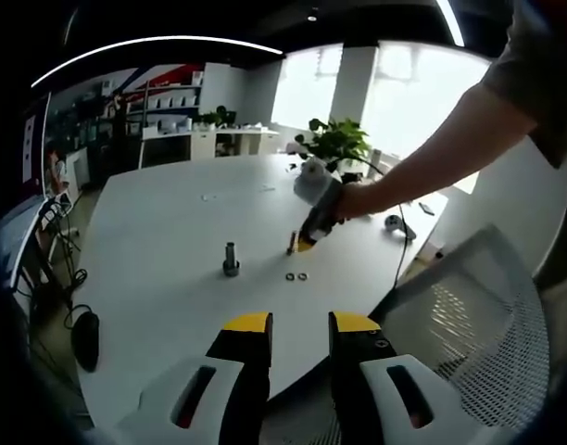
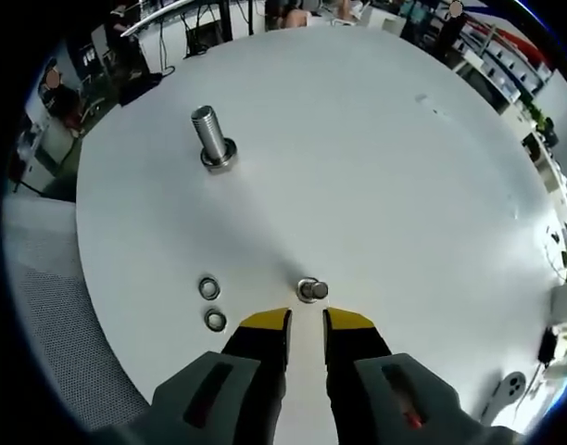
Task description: Place the washer onto the threaded stud by aligning its center hole with the stud, sliding it down to the base, and recovering from edge contact or off-axis alignment until the washer reaches the visible bottom stop.
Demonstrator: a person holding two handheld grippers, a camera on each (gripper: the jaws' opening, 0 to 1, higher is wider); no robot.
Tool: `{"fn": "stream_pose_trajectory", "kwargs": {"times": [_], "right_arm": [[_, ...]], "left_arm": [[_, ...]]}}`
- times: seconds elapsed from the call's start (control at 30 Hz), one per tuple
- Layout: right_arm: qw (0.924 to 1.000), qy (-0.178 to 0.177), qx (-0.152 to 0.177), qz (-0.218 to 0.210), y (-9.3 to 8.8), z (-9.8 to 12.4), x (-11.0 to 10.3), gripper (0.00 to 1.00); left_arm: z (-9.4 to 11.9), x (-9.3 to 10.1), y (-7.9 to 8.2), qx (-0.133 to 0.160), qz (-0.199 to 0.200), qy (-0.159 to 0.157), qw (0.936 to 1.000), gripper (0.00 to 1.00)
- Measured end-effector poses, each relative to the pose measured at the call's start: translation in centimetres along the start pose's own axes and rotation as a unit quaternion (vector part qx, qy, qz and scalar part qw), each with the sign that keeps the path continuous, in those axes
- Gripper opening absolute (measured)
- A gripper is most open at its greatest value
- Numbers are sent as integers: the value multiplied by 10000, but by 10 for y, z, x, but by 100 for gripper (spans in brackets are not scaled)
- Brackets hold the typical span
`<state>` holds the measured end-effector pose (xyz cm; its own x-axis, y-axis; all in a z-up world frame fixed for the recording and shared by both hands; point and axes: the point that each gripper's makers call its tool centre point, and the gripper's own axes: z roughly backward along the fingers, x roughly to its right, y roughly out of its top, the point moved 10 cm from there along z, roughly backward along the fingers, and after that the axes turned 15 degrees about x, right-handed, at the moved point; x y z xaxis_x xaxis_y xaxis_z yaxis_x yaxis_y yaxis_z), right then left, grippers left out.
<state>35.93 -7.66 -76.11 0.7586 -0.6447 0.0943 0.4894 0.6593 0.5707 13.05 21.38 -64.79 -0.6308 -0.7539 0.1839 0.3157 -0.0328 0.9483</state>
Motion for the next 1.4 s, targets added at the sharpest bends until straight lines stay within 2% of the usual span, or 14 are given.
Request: {"fn": "stream_pose_trajectory", "kwargs": {"times": [0.13, 0.23, 0.47, 0.63, 0.83, 1.03, 1.17, 1.4], "right_arm": [[10000, -19, 84, -44, -2, 6, -3, 16], [10000, 4, 5, 27, -7, 9, -4, 16], [9999, -76, 74, -115, -13, 19, -2, 16], [9999, -65, -4, -152, -21, 21, -5, 16], [9997, 0, 50, -244, -21, 23, -16, 16], [9994, 329, 78, -50, -18, 15, -42, 16], [9982, 574, 166, -101, -16, 9, -56, 16], [9983, 567, 86, -36, -14, 3, -59, 17]], "left_arm": [[0, 1, 0, 23, 10, -7, 10000, 22], [0, 1, 0, 26, -3, -34, 10000, 22], [0, 1, 1, 44, 8, -32, 10000, 22], [0, 1, 0, 69, 28, -31, 10000, 22], [0, 1, 1, 87, 27, -42, 9999, 22], [0, 1, 1, 116, 25, -45, 9999, 22], [1, 0, 0, 54, 41, -3, 10000, 22], [1, 2, 1, 127, 18, -44, 9999, 22]]}}
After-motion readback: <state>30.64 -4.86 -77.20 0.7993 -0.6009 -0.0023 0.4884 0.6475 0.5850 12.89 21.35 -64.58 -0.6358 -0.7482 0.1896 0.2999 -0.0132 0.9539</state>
